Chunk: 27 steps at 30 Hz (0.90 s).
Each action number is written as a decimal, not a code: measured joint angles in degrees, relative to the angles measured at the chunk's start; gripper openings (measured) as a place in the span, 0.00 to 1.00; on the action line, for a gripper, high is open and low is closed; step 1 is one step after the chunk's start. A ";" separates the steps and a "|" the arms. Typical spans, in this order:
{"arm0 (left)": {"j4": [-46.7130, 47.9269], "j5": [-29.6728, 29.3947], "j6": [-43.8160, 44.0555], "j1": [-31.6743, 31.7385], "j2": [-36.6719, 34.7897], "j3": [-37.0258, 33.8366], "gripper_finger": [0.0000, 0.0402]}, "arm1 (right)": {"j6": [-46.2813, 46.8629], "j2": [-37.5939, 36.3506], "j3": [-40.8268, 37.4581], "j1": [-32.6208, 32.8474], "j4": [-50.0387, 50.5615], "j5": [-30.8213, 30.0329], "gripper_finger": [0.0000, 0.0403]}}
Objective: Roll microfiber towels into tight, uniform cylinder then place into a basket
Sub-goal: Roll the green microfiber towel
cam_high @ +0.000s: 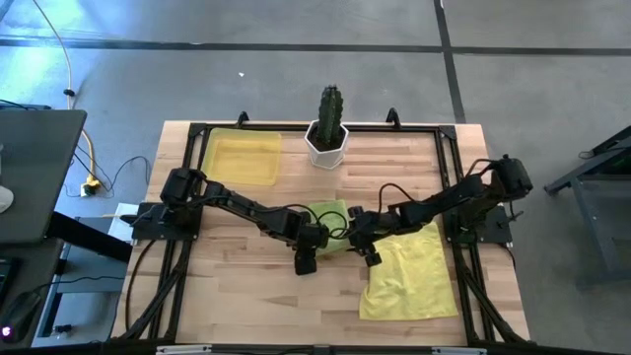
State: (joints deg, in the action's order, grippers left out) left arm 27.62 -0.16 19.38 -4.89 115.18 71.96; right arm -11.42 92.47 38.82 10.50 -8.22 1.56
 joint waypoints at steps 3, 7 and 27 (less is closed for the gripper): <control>-0.02 -0.02 -0.02 0.00 0.00 0.00 0.28 | 1.23 -2.02 2.15 0.65 1.71 0.06 0.48; -0.03 -0.02 -0.02 0.00 0.00 0.00 0.28 | 3.13 -3.08 3.96 2.11 3.73 0.34 0.48; -0.17 -0.04 -0.02 -0.01 0.00 0.00 0.28 | 3.89 8.31 3.51 1.11 3.11 -6.16 0.48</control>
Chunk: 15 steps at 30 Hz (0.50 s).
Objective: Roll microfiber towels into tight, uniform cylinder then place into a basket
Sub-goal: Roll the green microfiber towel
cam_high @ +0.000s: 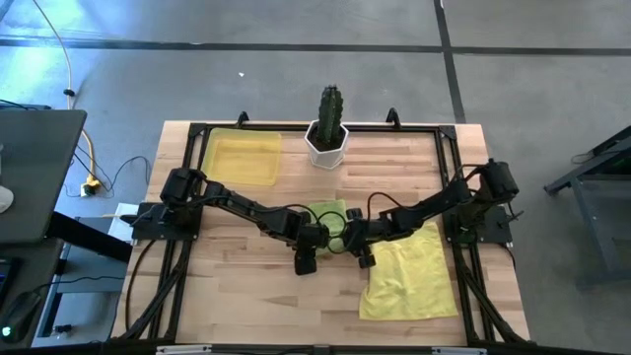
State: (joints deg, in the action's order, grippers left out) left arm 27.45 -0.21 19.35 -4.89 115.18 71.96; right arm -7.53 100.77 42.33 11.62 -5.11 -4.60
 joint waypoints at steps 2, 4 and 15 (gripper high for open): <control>-0.03 0.02 0.05 0.01 0.00 0.00 0.27 | 0.73 0.80 0.04 0.00 -0.08 0.07 0.48; -0.09 0.70 0.66 0.01 0.00 0.00 0.27 | 2.50 1.19 0.06 0.00 0.00 0.07 0.46; -3.65 11.58 10.49 -0.16 0.06 0.00 0.27 | 7.56 1.51 0.09 0.02 0.49 -0.68 0.03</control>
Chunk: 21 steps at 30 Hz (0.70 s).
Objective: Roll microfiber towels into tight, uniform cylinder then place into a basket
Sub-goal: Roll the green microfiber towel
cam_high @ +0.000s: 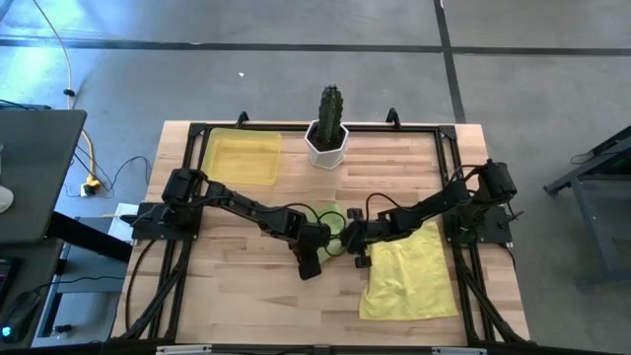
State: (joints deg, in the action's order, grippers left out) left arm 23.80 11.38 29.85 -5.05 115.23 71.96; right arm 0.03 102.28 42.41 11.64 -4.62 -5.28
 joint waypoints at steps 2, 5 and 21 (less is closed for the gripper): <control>-0.28 -0.07 -0.55 -0.07 -0.39 -0.08 0.27 | 0.42 0.00 0.00 -0.07 -0.07 1.03 0.03; 0.83 -1.39 -2.06 0.06 -1.39 -0.24 0.28 | 2.87 0.00 -0.04 -0.66 -0.47 4.85 0.03; 6.84 -16.19 -14.94 -6.03 -6.58 -0.09 0.27 | 19.31 0.37 -0.46 -10.57 -1.04 36.02 0.00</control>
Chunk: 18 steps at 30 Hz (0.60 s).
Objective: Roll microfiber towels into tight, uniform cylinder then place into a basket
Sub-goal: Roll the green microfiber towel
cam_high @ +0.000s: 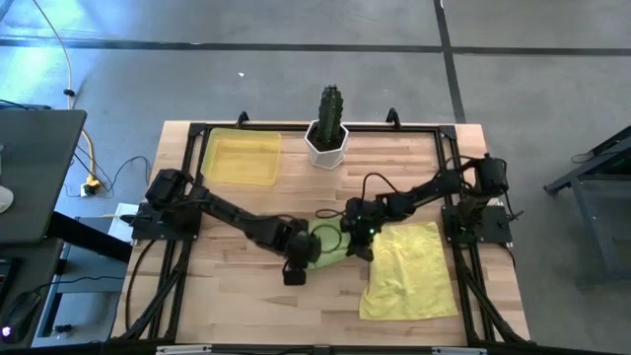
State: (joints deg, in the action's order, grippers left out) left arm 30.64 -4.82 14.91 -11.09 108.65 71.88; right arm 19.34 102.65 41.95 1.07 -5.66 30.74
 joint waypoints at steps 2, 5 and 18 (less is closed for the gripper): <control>-0.94 -2.46 -4.11 -1.77 0.21 0.00 0.27 | 2.08 0.00 0.00 -1.05 0.48 1.24 0.00; -2.96 -8.14 -7.79 -4.12 0.23 0.00 0.28 | 4.66 -0.06 0.04 -2.01 0.91 1.68 0.00; -6.44 -13.36 -7.98 -5.01 3.19 0.09 0.45 | 5.15 -0.13 0.11 -2.17 0.78 2.19 0.00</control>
State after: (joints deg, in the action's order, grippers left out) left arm 24.19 -18.18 6.93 -16.10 111.84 71.96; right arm 24.49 102.52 42.06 -1.10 -4.89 32.93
